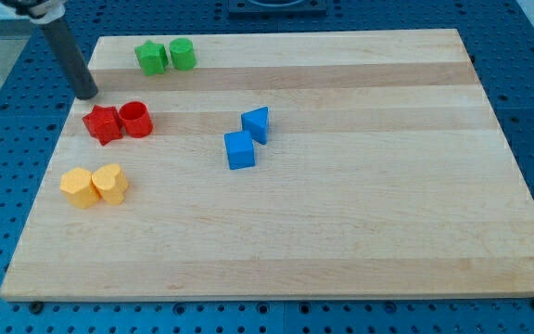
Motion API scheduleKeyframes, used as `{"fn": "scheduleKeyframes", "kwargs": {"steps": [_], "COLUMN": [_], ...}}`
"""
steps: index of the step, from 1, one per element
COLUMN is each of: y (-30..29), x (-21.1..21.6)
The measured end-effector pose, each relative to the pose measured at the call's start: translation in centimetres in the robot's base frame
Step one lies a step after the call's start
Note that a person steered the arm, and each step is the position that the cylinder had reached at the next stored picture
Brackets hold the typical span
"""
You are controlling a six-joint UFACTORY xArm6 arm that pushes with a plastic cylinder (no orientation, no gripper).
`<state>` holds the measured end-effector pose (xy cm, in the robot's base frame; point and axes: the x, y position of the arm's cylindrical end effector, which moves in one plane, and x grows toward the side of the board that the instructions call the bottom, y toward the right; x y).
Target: Push the green blocks slightly towards down
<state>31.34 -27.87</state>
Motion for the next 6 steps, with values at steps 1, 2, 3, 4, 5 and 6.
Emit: {"fn": "scheduleKeyframes", "kwargs": {"steps": [1, 2, 3, 4, 5, 6], "y": [1.6, 3.2, 3.9, 8.0, 12.2, 10.0], "x": [-3.9, -8.7, -10.4, -9.6, -8.6, -8.7]}}
